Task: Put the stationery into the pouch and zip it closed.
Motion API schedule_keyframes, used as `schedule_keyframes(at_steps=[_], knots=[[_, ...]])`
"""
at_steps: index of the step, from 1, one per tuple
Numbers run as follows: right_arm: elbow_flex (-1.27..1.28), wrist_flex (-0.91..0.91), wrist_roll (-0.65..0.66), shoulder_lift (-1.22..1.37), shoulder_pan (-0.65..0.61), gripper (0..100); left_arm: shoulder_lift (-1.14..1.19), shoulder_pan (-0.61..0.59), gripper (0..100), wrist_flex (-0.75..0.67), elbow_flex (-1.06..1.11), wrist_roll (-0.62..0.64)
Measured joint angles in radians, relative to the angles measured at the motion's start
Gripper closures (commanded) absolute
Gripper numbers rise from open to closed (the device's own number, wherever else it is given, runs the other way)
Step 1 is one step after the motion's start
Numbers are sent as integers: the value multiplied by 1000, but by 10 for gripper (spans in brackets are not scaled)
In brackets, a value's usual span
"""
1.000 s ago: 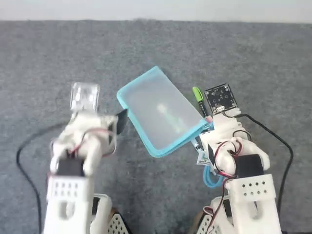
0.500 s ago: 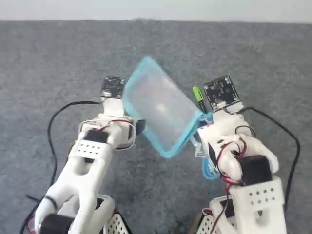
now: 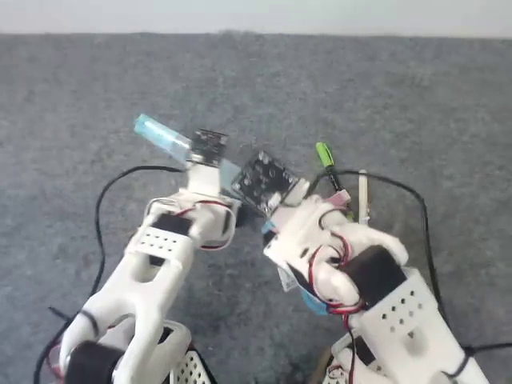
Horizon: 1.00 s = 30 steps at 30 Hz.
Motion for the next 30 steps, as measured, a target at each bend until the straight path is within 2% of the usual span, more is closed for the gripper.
schedule_keyframes(at_steps=[7,10,14,16,23,26,30], knots=[[359,-216,3,-74,-5,992,-358,-152,731,241,54,-52],[388,-244,3,-74,9,992,-539,-232,731,339,57,-100],[391,-272,-11,-74,94,992,-752,-304,731,396,55,-158],[391,-282,-15,-74,137,992,-818,-301,730,416,58,-173],[391,-322,-18,-14,153,992,-850,-235,727,453,69,-187],[388,-344,-18,77,155,992,-850,-164,722,479,69,-222],[302,-338,-21,222,157,992,-852,-41,663,497,101,-233]])
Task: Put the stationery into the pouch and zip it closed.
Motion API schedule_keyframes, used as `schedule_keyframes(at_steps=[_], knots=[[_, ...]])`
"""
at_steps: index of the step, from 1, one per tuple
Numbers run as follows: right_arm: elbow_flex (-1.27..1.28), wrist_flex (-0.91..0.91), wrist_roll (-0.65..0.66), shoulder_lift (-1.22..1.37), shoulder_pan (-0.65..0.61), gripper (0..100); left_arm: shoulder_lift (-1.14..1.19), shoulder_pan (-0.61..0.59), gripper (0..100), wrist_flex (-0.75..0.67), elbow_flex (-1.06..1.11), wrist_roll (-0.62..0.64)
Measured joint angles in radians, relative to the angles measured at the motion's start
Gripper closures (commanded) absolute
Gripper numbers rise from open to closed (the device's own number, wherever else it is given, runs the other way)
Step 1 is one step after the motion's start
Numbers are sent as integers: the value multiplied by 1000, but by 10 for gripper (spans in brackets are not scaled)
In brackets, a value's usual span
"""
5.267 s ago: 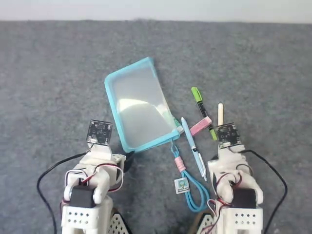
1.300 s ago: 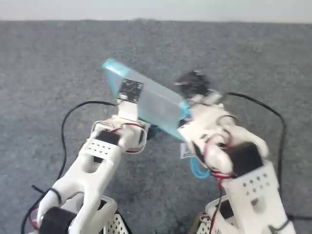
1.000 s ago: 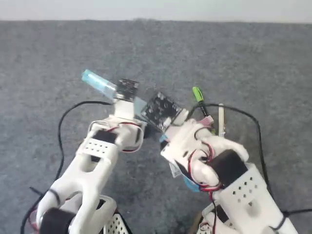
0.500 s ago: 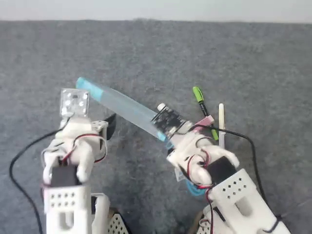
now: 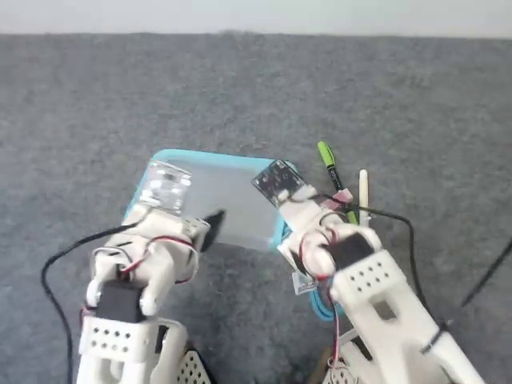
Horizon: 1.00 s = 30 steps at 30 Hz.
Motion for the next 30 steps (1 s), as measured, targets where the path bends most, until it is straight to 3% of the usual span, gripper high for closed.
schedule_keyframes(at_steps=[8,18,25,30], knots=[[-213,74,-21,117,0,992,-2,138,649,5,37,2],[-241,74,-25,117,0,992,-2,157,648,-41,83,25],[-241,74,-25,117,-2,992,-2,232,650,-43,83,25],[-241,120,-25,117,-69,992,-3,236,651,-132,140,25]])
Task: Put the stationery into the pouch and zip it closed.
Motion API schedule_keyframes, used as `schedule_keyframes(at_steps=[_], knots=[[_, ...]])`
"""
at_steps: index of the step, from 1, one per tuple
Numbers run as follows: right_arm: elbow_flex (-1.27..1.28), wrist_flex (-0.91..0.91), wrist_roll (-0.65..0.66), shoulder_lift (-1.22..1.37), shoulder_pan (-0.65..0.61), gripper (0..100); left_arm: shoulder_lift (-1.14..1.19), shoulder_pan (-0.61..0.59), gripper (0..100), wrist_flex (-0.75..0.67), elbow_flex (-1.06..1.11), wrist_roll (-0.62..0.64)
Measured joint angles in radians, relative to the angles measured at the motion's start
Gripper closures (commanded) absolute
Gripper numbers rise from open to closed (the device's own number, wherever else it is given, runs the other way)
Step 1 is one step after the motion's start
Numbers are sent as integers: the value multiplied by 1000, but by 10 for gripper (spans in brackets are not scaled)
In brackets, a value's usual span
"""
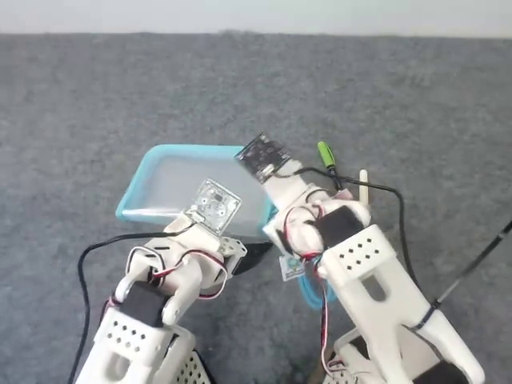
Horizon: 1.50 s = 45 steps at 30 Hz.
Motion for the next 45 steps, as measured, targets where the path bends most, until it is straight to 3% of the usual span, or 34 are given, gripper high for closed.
schedule_keyframes(at_steps=[12,23,32,37,41,45], knots=[[-2,87,-3,-118,-32,992,0,3,652,-61,28,0],[-2,101,-3,-123,-37,992,-2,-115,652,-141,63,2],[0,101,-3,-123,92,992,-2,-144,677,-141,63,2],[66,68,-3,-124,97,992,-2,-213,665,-150,63,6],[68,55,-3,-124,98,992,-2,-169,637,-141,63,6],[68,55,-3,-124,89,992,-35,-83,630,-29,32,6]])
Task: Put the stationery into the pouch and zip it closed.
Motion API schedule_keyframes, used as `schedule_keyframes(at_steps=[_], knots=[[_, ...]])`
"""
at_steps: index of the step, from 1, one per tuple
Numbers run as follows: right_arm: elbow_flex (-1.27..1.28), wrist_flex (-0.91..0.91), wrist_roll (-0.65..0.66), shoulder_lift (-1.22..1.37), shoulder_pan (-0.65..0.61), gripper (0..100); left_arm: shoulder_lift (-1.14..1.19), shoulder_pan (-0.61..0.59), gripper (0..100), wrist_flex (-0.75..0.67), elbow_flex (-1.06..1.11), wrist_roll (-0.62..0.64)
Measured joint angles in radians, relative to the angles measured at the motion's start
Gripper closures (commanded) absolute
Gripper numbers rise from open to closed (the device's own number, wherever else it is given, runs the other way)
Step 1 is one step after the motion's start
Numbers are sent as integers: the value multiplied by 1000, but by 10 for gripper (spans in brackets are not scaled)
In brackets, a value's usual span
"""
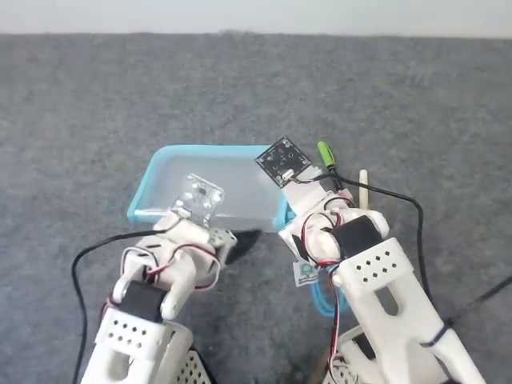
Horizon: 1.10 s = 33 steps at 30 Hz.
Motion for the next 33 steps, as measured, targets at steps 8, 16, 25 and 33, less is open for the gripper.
schedule_keyframes(at_steps=[8,16,25,33], knots=[[-55,34,51,0,-124,992,-275,37,632,137,15,-43],[-57,34,52,-43,-160,992,-338,37,632,163,29,-57],[-23,-14,18,-180,-175,992,-324,37,632,123,29,5],[-23,-15,9,-199,-204,992,-322,34,633,115,31,14]])
